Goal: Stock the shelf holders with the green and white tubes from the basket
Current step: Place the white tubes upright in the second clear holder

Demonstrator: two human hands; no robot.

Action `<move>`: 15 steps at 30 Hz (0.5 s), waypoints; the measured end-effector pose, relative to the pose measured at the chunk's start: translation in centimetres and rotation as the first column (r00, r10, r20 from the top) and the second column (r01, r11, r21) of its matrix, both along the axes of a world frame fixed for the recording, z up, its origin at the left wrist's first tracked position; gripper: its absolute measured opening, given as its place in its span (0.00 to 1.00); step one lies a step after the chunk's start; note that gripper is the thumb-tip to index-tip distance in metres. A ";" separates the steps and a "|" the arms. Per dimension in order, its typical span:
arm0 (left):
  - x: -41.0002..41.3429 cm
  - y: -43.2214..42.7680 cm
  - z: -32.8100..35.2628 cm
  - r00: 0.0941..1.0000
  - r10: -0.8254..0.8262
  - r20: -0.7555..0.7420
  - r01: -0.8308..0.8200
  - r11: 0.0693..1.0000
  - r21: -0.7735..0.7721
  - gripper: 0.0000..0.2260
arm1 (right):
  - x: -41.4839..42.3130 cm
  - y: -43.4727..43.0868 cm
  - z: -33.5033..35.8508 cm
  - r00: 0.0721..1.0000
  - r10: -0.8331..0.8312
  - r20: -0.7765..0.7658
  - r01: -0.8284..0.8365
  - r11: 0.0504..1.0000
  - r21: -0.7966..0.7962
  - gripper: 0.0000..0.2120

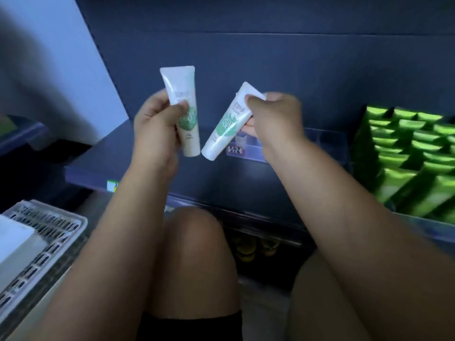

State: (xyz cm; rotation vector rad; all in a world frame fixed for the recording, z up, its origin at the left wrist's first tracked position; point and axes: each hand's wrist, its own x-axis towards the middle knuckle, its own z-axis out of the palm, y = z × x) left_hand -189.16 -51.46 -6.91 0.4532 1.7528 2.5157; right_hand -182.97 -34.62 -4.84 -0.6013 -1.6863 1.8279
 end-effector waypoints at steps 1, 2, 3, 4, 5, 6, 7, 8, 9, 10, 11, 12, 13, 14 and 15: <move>0.2 1.9 0.4 0.999 -0.034 -0.012 0.034 0.999 -0.008 0.09 | 0.4 0.8 -0.1 0.999 -0.034 -0.006 0.034 0.999 0.042 0.11; 0.4 3.6 0.7 0.998 -0.058 -0.016 0.058 0.998 -0.021 0.10 | 0.9 1.5 -0.3 0.998 -0.067 -0.012 0.067 0.995 0.074 0.11; 0.6 5.3 0.9 0.997 -0.074 -0.015 0.073 0.997 -0.030 0.10 | 1.5 2.4 -0.4 0.995 -0.099 -0.024 0.101 0.990 0.096 0.10; 0.6 6.9 1.0 0.996 -0.088 -0.013 0.087 0.995 -0.037 0.10 | 2.0 3.3 -0.6 0.990 -0.131 -0.046 0.135 0.985 0.110 0.08; 0.6 8.2 1.1 0.995 -0.101 -0.021 0.100 0.994 -0.052 0.09 | 2.5 4.3 -0.9 0.984 -0.167 -0.069 0.174 0.978 0.115 0.08; 0.5 9.4 0.9 0.993 -0.112 -0.042 0.108 0.991 -0.079 0.08 | 3.0 5.3 -1.3 0.974 -0.207 -0.087 0.216 0.971 0.106 0.11; 0.2 10.4 0.6 0.989 -0.125 -0.074 0.116 0.986 -0.117 0.08 | 3.3 6.3 -1.8 0.964 -0.244 -0.107 0.254 0.963 0.086 0.14; 0.0 11.3 0.2 0.984 -0.141 -0.106 0.123 0.980 -0.155 0.08 | 3.5 7.3 -2.3 0.952 -0.276 -0.133 0.286 0.956 0.059 0.16; -0.4 12.2 -0.2 0.979 -0.155 -0.133 0.128 0.973 -0.192 0.07 | 3.6 8.2 -2.6 0.940 -0.304 -0.154 0.314 0.948 0.046 0.18; -0.9 13.0 -0.6 0.974 -0.165 -0.158 0.127 0.966 -0.224 0.07 | 3.5 9.0 -2.9 0.932 -0.323 -0.167 0.337 0.940 0.061 0.18; -1.4 13.8 -1.0 0.970 -0.168 -0.178 0.120 0.960 -0.252 0.07 | 3.3 9.8 -3.1 0.923 -0.343 -0.175 0.363 0.927 0.093 0.18; -1.9 14.5 -1.2 0.965 -0.168 -0.201 0.111 0.957 -0.269 0.08 | 3.1 10.3 -3.0 0.913 -0.361 -0.190 0.387 0.915 0.118 0.17; -2.4 15.3 -1.2 0.958 -0.169 -0.233 0.102 0.956 -0.277 0.10 | 2.8 10.8 -3.0 0.903 -0.376 -0.208 0.406 0.905 0.126 0.16; -3.0 16.0 -1.2 0.946 -0.170 -0.276 0.088 0.954 -0.286 0.12 | 2.3 11.2 -2.9 0.895 -0.383 -0.230 0.418 0.900 0.124 0.15; -3.6 16.7 -1.0 0.930 -0.170 -0.325 0.068 0.951 -0.303 0.14 | 1.8 11.6 -2.9 0.888 -0.389 -0.244 0.427 0.896 0.125 0.16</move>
